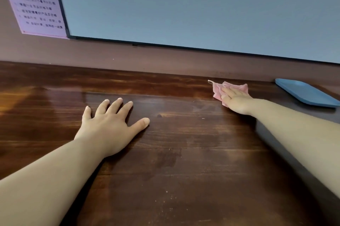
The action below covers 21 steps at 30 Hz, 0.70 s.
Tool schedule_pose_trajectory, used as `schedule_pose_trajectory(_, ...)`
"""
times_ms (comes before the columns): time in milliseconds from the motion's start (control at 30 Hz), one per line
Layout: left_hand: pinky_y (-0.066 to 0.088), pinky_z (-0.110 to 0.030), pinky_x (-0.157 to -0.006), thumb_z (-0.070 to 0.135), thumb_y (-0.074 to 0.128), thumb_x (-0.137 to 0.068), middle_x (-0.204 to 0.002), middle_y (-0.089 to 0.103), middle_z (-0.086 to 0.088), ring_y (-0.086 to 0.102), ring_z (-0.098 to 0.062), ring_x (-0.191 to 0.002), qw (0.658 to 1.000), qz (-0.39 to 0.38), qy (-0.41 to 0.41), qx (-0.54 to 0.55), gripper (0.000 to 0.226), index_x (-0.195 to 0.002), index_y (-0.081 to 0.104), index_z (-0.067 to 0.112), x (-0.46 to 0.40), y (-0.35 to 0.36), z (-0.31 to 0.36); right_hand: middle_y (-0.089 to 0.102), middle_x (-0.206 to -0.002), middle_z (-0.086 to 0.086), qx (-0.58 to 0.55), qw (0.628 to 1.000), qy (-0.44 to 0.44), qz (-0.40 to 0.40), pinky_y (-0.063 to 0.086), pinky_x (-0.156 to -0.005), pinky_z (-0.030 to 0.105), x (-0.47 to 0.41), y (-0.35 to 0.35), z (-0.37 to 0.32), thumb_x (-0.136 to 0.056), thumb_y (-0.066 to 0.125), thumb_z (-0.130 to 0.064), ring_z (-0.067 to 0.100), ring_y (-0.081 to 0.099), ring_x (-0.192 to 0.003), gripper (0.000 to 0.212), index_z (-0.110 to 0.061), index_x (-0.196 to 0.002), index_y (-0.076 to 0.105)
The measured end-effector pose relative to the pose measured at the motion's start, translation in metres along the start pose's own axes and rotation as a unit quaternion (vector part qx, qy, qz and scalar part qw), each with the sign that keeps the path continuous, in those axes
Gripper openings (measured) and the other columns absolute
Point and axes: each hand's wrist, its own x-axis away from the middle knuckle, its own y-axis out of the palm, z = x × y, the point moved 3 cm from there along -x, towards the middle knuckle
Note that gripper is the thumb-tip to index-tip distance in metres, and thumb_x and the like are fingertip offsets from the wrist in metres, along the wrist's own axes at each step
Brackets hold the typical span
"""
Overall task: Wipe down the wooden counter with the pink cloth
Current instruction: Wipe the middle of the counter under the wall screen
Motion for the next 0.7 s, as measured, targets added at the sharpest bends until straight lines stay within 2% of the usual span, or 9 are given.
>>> schedule_pose_trajectory(133,0.001,-0.054,-0.117,0.093,-0.008,-0.063,-0.161,-0.002,0.014,-0.005,-0.017,-0.148,1.0,0.004,0.004,-0.005,0.101,-0.151,0.001,0.044,-0.004,0.003,-0.001,0.009,-0.168,-0.011,-0.006,0.998,-0.063,-0.01,0.009,-0.126,0.04,0.012,0.005,0.007,-0.106,0.01,-0.053,0.018,0.011,-0.154,0.06,-0.032,-0.162,0.015)
schedule_pose_trajectory(267,0.001,-0.053,-0.118,0.092,-0.006,-0.063,-0.161,-0.002,0.014,-0.006,-0.017,-0.148,1.0,0.002,0.001,-0.002,0.101,-0.152,0.001,0.043,0.0,0.0,0.001,0.026,-0.164,-0.005,0.002,1.0,0.007,0.01,0.014,-0.124,0.042,0.001,-0.005,-0.012,-0.107,0.007,-0.046,0.024,0.018,-0.152,0.058,-0.028,-0.159,0.026)
schedule_pose_trajectory(333,0.0,-0.052,-0.118,0.092,-0.005,-0.064,-0.161,-0.002,0.014,-0.006,-0.017,-0.148,1.0,-0.004,0.0,0.0,0.1,-0.152,0.001,0.043,0.001,0.0,0.002,0.019,-0.167,-0.003,0.02,0.999,0.024,0.016,0.012,-0.124,0.043,0.004,-0.007,-0.022,-0.108,0.007,-0.041,0.024,0.013,-0.153,0.056,-0.027,-0.161,0.02)
schedule_pose_trajectory(467,0.001,-0.053,-0.118,0.093,-0.007,-0.063,-0.161,-0.002,0.014,-0.005,-0.017,-0.148,1.0,-0.004,0.003,-0.005,0.101,-0.151,0.0,0.043,-0.002,0.002,0.0,0.009,-0.169,-0.007,0.002,0.997,-0.07,-0.015,0.011,-0.126,0.043,0.03,0.008,-0.019,-0.108,0.009,-0.046,0.019,0.009,-0.155,0.056,-0.033,-0.162,0.009)
schedule_pose_trajectory(533,0.001,-0.053,-0.118,0.093,-0.007,-0.063,-0.161,-0.001,0.014,-0.005,-0.017,-0.148,1.0,0.003,0.002,-0.005,0.102,-0.151,0.0,0.044,-0.004,0.003,-0.002,0.005,-0.169,-0.009,0.001,0.996,-0.081,-0.022,0.008,-0.126,0.042,0.031,0.007,-0.016,-0.107,0.011,-0.047,0.017,0.003,-0.156,0.056,-0.034,-0.162,0.008)
schedule_pose_trajectory(700,0.002,-0.053,-0.118,0.091,-0.005,-0.065,-0.161,-0.001,0.013,-0.004,-0.017,-0.148,1.0,0.004,0.002,-0.004,0.1,-0.152,0.002,0.042,0.001,-0.001,0.001,0.032,-0.161,-0.005,-0.002,1.0,-0.023,0.019,0.014,-0.124,0.039,0.009,-0.001,-0.04,-0.108,0.008,-0.042,0.019,0.028,-0.149,0.056,-0.028,-0.158,0.028)
